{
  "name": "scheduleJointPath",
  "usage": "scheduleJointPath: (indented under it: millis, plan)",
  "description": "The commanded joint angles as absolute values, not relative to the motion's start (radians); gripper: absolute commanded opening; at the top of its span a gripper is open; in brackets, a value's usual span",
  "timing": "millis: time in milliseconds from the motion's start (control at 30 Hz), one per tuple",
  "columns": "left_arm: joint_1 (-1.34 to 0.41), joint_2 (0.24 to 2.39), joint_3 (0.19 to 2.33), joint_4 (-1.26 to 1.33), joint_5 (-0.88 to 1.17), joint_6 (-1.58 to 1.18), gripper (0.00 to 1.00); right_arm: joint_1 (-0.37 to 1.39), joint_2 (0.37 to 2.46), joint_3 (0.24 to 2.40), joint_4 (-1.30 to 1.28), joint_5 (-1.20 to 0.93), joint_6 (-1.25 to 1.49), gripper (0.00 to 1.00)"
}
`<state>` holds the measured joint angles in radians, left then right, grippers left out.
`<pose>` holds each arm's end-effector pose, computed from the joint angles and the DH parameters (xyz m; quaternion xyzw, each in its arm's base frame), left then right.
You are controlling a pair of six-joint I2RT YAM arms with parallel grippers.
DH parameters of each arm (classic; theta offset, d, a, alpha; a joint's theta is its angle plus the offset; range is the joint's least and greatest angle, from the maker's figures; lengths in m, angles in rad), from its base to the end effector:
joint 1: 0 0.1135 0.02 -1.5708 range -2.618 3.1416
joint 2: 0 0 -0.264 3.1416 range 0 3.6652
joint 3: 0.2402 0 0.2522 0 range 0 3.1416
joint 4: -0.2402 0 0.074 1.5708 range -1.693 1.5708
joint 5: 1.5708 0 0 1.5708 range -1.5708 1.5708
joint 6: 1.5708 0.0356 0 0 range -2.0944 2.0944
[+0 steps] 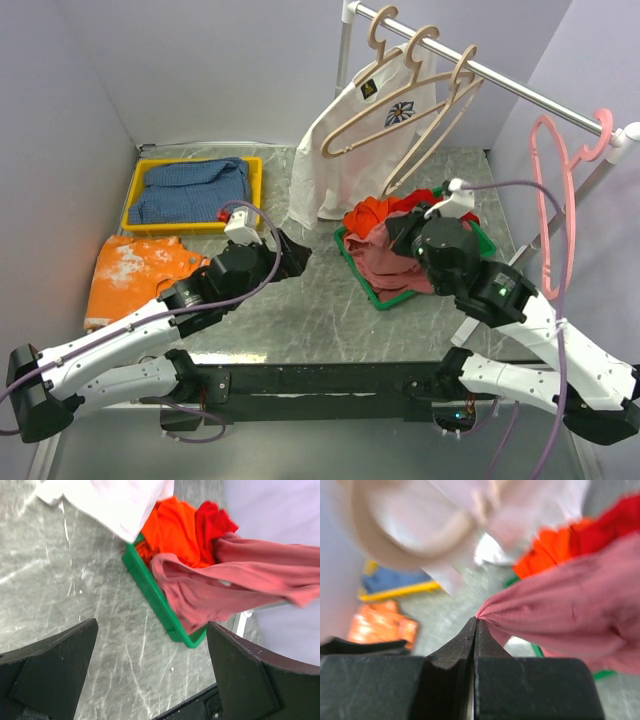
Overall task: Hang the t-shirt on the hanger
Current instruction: Pick up the T-shirt and place it in the bin.
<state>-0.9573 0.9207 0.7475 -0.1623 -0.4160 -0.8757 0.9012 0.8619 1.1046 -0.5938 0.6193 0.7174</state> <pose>0.1341 -0.1654 0.3055 -0.0869 0.8019 -0.3472 0.4784 0.1206 0.1191 0.3956 0.1021 0.7935 0.2225 0.5572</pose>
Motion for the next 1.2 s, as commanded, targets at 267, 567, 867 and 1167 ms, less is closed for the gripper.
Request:
scheduleJointPath:
  millis: [267,567,867,1167]
  plan:
    - [-0.960,0.867,0.884,-0.198,-0.497,-0.801,0.97,0.914,0.959,1.491,-0.531,0.643,0.520,0.00]
    - [-0.959,0.821,0.933,-0.213,-0.531,-0.781,0.96,0.914,1.040,1.724,-0.508,0.563,0.456,0.00]
    - [-0.959,0.753,0.983,-0.253,-0.591,-0.755,0.96,0.913,1.124,1.966,-0.424,0.423,0.416,0.00]
    - [-0.959,0.709,1.000,-0.258,-0.635,-0.738,0.96,0.916,1.244,2.215,-0.322,0.351,0.393,0.00]
